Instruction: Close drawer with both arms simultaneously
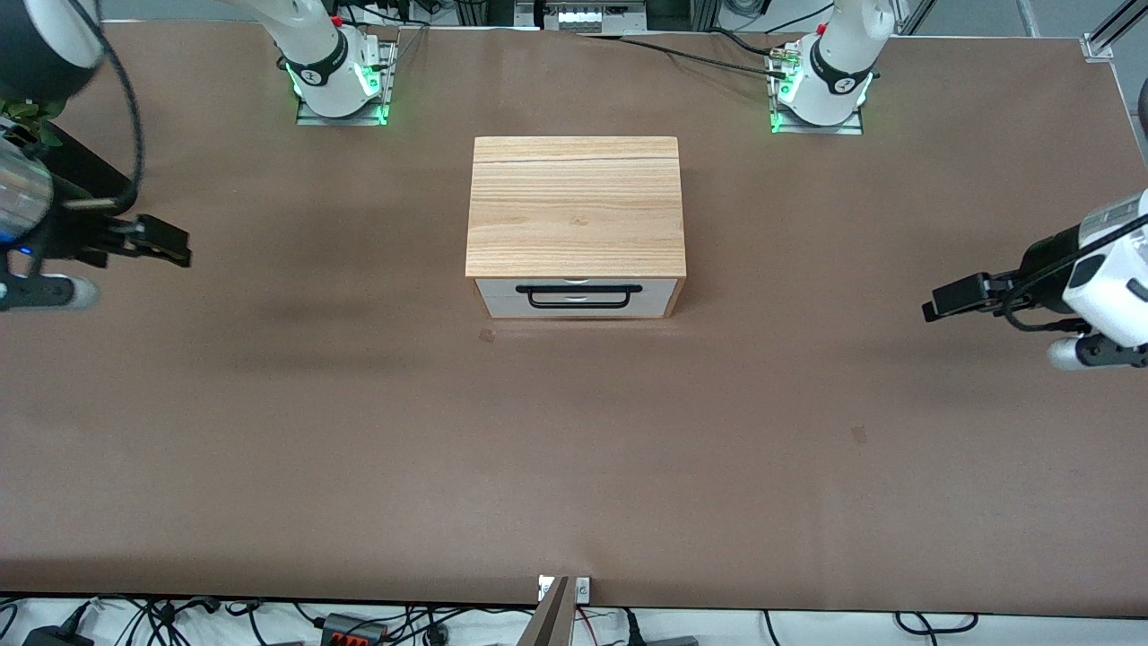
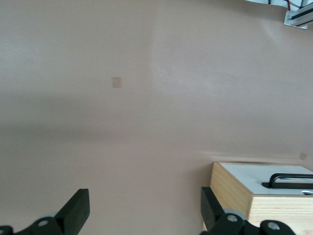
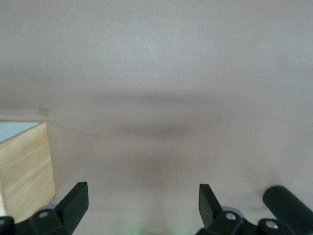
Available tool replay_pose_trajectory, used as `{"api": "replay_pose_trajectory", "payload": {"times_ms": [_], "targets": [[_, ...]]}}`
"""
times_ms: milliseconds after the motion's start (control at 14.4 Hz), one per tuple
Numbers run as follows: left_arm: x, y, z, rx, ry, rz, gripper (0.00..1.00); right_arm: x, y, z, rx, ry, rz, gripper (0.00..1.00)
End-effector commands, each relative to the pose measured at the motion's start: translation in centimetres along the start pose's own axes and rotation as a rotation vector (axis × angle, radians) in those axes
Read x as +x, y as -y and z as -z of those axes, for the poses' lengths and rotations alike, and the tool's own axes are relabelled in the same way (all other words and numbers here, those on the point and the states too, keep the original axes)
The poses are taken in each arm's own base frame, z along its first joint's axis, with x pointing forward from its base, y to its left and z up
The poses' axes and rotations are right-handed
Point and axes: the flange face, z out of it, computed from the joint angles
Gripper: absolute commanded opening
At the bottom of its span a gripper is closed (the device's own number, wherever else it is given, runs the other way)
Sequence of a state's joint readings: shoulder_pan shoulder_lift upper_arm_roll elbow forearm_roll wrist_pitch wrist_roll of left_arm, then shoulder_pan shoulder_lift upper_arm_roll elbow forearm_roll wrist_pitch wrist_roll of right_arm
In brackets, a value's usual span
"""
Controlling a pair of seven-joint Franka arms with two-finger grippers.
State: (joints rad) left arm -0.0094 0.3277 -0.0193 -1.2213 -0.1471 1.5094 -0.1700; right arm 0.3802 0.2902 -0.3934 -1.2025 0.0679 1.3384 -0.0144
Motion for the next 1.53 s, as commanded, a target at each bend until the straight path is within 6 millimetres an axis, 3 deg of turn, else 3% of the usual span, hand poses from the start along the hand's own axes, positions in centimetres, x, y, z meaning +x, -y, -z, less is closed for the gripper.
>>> {"api": "replay_pose_trajectory", "payload": {"times_ms": [0,139,348,487,696,904,1461], "targets": [[-1.5,-0.6,1.1,0.067,-0.011,-0.021,1.00,-2.7,-1.3,-1.0,0.046,0.049,-0.007,1.00],[-2.3,-0.2,1.5,0.081,0.010,-0.015,1.00,-4.2,-2.9,-2.7,0.089,0.001,-0.015,1.00],[-4.0,-1.3,1.6,0.090,0.041,-0.034,1.00,-7.1,-1.9,-3.5,0.083,-0.100,-0.007,1.00],[-6.9,-1.7,1.5,0.096,0.040,-0.036,1.00,-7.2,-1.9,-3.3,0.087,-0.097,-0.069,1.00],[-9.8,-1.4,-0.3,0.097,0.018,-0.004,1.00,-6.8,-2.6,-3.2,0.089,-0.099,-0.107,1.00],[-10.8,-1.4,-1.0,0.101,0.017,0.001,1.00,-6.1,-3.9,-3.2,0.060,-0.102,-0.113,1.00],[-10.5,-1.8,-2.1,0.135,0.035,0.017,1.00,-5.3,-3.4,-4.1,0.061,-0.082,-0.105,1.00]]}}
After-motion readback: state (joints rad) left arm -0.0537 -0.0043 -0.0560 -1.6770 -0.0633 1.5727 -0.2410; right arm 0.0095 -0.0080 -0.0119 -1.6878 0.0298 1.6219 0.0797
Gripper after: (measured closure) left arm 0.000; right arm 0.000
